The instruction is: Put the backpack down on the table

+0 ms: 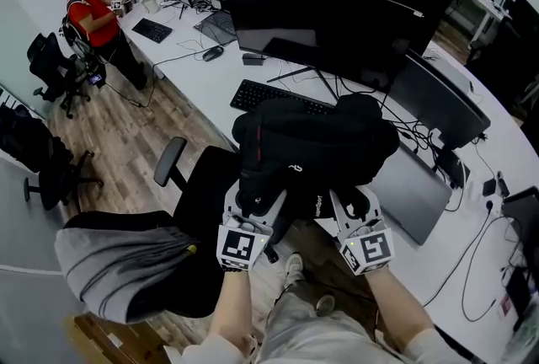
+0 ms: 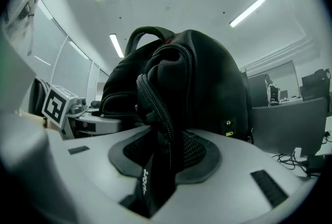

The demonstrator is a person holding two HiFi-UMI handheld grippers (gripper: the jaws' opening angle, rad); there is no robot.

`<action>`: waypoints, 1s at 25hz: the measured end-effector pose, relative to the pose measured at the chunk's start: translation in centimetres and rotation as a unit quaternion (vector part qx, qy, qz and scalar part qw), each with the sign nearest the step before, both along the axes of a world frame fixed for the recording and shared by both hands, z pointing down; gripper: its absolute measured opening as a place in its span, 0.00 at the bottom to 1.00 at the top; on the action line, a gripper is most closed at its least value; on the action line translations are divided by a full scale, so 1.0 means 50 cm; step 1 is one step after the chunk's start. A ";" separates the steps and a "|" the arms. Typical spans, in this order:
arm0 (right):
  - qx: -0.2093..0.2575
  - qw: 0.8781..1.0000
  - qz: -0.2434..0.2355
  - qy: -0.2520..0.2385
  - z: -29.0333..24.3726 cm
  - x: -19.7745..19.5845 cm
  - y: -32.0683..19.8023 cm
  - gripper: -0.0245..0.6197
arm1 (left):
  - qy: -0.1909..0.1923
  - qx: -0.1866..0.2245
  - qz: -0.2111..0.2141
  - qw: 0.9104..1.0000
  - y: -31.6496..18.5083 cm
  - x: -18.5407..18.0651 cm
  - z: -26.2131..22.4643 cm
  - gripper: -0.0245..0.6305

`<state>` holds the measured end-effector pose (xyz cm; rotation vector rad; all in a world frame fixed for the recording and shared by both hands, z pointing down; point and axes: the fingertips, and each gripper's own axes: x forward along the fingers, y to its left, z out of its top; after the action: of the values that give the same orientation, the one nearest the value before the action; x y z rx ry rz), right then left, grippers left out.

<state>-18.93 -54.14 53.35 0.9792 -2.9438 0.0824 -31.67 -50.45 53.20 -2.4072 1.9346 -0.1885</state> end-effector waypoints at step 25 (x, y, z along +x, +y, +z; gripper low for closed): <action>0.009 0.998 0.053 -0.035 -0.059 0.385 0.221 0.08 | 0.125 0.098 -0.147 0.976 0.375 0.066 -0.109 0.05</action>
<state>0.31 -43.10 50.41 1.1586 -2.9581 0.0944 -28.36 -31.71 47.76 -2.0968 2.2874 0.2981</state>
